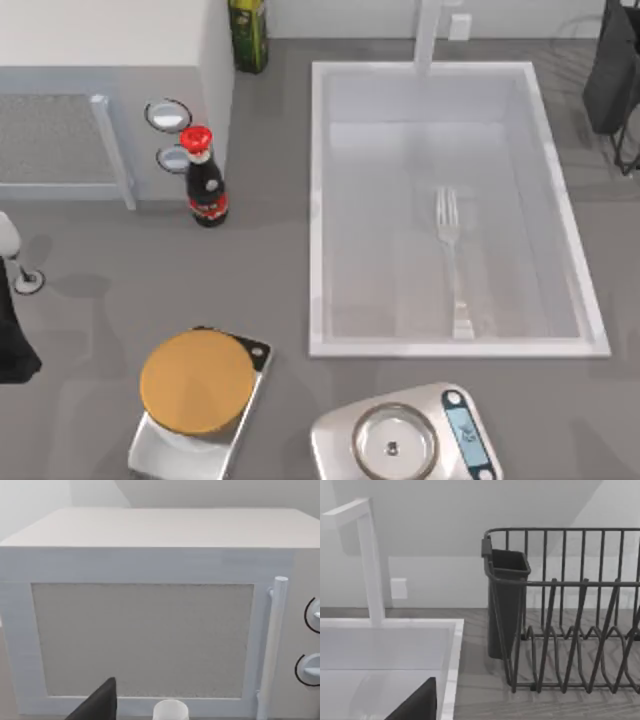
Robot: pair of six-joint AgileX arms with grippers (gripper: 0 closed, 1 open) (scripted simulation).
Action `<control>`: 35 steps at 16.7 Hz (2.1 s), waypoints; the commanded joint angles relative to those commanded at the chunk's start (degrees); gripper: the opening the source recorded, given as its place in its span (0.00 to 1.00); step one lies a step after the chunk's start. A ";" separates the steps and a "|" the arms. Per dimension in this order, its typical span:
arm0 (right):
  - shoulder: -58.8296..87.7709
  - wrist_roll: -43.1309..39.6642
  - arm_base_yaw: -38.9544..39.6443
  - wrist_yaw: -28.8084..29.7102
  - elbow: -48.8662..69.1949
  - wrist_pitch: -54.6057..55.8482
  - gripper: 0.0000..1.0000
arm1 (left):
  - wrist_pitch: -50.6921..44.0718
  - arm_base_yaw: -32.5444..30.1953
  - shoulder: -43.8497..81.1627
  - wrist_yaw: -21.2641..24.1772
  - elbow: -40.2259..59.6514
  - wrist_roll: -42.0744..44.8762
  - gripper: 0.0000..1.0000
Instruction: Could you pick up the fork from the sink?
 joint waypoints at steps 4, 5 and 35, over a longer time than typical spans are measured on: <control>0.00 0.00 0.00 0.00 0.00 0.00 1.00 | 0.00 0.00 0.00 0.00 0.00 0.00 1.00; 0.00 0.00 0.00 0.00 0.00 0.00 1.00 | 0.00 0.00 0.00 0.00 0.00 0.00 1.00; 128.05 21.95 19.26 0.14 113.98 -69.14 1.00 | 0.00 0.00 0.00 0.00 0.00 0.00 1.00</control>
